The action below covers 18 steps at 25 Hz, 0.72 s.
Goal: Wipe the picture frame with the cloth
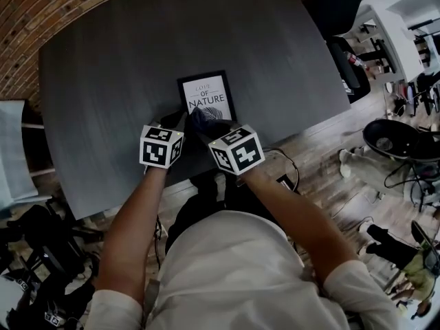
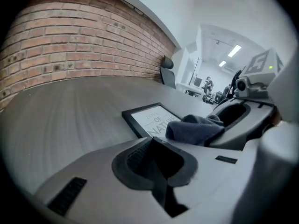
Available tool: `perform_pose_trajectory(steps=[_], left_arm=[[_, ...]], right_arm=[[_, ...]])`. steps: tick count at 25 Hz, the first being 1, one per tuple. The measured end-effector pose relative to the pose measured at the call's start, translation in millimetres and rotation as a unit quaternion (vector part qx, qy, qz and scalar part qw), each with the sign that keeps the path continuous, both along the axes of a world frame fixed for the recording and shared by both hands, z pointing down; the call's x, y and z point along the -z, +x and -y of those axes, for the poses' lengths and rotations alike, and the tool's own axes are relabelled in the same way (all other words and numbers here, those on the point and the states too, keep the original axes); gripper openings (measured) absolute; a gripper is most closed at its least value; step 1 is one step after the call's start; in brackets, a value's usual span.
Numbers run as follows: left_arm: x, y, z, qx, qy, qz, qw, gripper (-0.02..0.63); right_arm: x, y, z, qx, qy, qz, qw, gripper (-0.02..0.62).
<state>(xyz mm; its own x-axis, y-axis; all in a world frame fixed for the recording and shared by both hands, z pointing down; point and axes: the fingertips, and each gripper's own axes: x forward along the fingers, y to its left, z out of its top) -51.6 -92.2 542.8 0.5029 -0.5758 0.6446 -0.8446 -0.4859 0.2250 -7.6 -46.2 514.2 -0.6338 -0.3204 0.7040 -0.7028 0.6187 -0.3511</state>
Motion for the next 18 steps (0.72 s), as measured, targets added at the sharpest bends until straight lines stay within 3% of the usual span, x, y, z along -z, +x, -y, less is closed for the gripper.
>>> perform_pose_trajectory(steps=[4,9,18], left_arm=[[-3.1,3.4,2.5,-0.012,0.005,0.036,0.9993,0.012],[-4.6,7.5,1.0,-0.044,0.034,0.085,0.9949,0.011],[-3.2,6.0,2.7,-0.033,0.030,0.075,0.9962,0.009]], right_arm=[[-9.7,-14.6,-11.2,0.029,0.016,-0.017,0.999,0.130],[-15.0,-12.0,-10.1,0.031,0.018,-0.021,0.999,0.130],[-14.1,12.8,-6.9,0.029,0.027,-0.043,0.998,0.130]])
